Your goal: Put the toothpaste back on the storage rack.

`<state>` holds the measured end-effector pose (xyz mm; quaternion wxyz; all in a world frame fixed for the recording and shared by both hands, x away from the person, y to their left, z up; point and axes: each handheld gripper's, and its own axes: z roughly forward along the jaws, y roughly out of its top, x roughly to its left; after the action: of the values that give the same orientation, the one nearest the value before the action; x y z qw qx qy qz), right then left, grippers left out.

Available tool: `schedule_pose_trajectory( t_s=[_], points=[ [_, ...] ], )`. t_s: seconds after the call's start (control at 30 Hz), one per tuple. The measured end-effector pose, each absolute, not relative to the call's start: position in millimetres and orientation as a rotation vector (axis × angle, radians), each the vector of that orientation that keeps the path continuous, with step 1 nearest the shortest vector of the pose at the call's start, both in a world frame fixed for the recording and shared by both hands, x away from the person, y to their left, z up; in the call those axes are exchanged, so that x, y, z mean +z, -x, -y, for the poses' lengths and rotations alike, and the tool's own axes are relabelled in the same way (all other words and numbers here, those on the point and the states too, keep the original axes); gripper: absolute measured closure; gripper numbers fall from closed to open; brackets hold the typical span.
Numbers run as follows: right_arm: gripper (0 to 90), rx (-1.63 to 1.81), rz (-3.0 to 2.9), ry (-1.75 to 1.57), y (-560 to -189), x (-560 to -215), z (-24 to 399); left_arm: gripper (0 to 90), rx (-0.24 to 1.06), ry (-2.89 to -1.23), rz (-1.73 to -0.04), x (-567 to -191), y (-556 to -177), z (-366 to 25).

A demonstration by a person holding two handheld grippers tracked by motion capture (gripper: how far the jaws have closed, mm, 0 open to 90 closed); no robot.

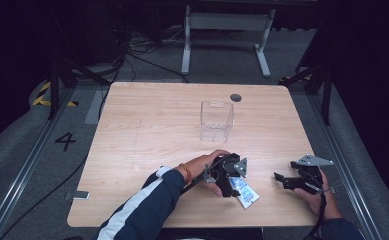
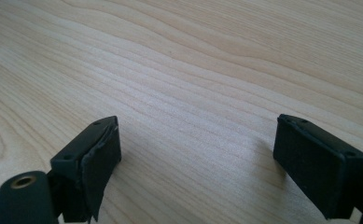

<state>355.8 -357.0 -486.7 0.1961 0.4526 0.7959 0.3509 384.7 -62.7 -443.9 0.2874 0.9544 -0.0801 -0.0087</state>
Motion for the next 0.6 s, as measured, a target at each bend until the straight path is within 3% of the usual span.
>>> schedule_pose_trajectory(
  t_s=[0.6],
  points=[
    [15.3, 0.984, -2.229, -1.268, -356, -487, 357, 24.7, -0.033, -2.668, 0.273, -457, -382, 78]
  ],
)
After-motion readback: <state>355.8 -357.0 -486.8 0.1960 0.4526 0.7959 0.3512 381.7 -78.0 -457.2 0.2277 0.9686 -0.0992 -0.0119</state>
